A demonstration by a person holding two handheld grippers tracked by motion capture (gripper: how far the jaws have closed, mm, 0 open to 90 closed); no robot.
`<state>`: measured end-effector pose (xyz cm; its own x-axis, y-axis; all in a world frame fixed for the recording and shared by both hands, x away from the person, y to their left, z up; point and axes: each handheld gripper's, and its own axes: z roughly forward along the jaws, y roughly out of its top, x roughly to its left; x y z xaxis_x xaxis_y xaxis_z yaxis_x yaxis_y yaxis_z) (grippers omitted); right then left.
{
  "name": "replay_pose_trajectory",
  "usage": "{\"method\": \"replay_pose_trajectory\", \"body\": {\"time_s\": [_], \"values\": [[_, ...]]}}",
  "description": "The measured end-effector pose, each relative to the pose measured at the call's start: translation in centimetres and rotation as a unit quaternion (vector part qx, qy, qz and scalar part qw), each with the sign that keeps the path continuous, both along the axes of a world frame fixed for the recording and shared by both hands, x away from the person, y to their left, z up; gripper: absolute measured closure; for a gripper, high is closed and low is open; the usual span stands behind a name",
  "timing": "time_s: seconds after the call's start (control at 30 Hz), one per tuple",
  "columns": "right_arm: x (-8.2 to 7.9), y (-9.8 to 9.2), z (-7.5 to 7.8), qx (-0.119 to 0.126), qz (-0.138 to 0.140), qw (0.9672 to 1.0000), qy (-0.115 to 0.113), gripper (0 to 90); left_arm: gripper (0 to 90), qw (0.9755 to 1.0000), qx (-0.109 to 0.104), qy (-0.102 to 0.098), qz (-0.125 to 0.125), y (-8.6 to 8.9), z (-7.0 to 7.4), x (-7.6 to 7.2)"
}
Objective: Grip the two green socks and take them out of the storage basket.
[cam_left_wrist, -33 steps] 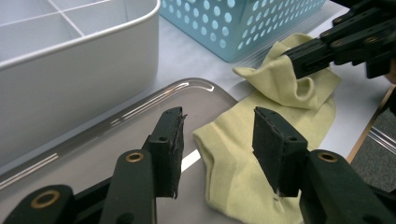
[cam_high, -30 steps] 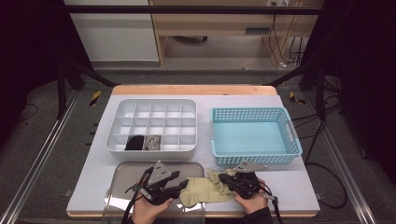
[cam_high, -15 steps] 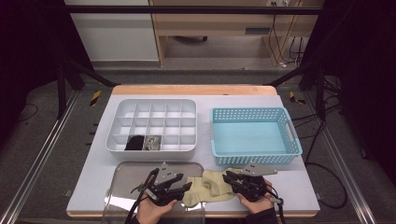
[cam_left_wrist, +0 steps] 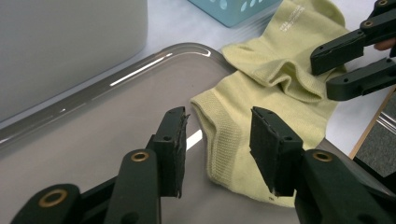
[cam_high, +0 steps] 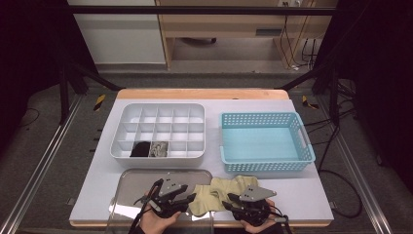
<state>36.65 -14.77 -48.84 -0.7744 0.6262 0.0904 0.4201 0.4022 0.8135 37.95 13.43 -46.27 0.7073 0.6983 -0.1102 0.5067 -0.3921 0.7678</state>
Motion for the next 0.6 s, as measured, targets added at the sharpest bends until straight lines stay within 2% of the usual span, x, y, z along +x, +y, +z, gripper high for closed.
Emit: {"method": "replay_pose_trajectory", "body": {"time_s": [0.1,0.17,0.23,0.33,0.47,0.6], "values": [[0.0,0.6,-0.3,-0.011,0.001,0.9999,-0.001,69.4,59.7,0.9999,0.004,0.010,0.001,-0.1,-0.3,0.0],[0.0,0.7,-0.3,-0.015,-0.003,0.9999,-0.001,79.9,63.4,0.9999,0.008,0.014,0.001,-0.1,-0.5,0.1],[0.1,0.7,-0.2,-0.016,-0.009,0.9998,0.004,85.9,66.5,0.9998,0.011,0.016,0.001,-0.1,-0.6,0.1],[0.1,0.5,0.1,-0.010,-0.011,0.9999,0.007,87.3,69.9,0.9998,0.010,0.019,0.002,-0.1,-0.6,0.1],[-0.2,-0.3,1.6,0.026,-0.006,0.9996,-0.003,87.0,70.1,0.9999,0.002,0.013,0.002,0.0,-0.4,0.1],[-0.4,-1.2,3.4,0.058,-0.003,0.9982,-0.011,86.9,65.5,0.9998,-0.009,-0.014,-0.007,0.0,0.6,0.1]]}}
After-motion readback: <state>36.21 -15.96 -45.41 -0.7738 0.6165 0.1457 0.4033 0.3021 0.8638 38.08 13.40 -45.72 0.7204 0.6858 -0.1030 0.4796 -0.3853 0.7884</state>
